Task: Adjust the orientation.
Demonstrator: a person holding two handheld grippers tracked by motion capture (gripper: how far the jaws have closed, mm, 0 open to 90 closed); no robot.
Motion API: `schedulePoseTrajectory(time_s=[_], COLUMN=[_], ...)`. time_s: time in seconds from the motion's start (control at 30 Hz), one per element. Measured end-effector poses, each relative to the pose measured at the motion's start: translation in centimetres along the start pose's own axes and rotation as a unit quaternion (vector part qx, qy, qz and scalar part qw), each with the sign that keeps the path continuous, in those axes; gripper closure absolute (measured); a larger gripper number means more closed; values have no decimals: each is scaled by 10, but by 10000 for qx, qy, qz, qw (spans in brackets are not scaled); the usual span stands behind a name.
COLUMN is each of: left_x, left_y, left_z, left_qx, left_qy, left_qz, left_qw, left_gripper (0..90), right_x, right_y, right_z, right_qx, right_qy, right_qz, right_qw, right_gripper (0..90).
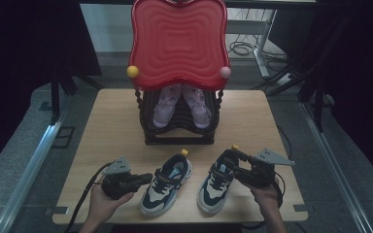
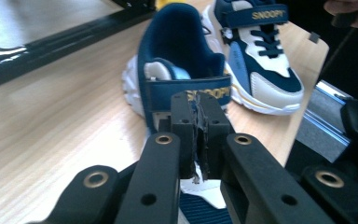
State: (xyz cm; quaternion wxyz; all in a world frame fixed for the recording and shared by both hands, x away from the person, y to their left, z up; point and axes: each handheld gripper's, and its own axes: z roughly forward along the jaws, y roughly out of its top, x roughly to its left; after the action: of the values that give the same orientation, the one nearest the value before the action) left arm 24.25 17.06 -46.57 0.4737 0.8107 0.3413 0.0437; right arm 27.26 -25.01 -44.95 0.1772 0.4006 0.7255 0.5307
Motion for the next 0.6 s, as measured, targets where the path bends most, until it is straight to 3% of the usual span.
schedulePoseTrajectory(time_s=[0.33, 0.6], left_x=[-19, -25], left_y=[-3, -7], left_z=[10, 26], left_qx=[92, 314], left_qy=[-368, -456], left_qz=[114, 179], left_qw=[9992, 9983], left_gripper=[886, 882], right_x=[-3, -4], right_y=[0, -3], right_z=[-2, 0], right_qx=[-40, -15], right_qy=[-79, -123], right_qz=[68, 59], right_qw=[9999, 9999], right_gripper=[443, 442])
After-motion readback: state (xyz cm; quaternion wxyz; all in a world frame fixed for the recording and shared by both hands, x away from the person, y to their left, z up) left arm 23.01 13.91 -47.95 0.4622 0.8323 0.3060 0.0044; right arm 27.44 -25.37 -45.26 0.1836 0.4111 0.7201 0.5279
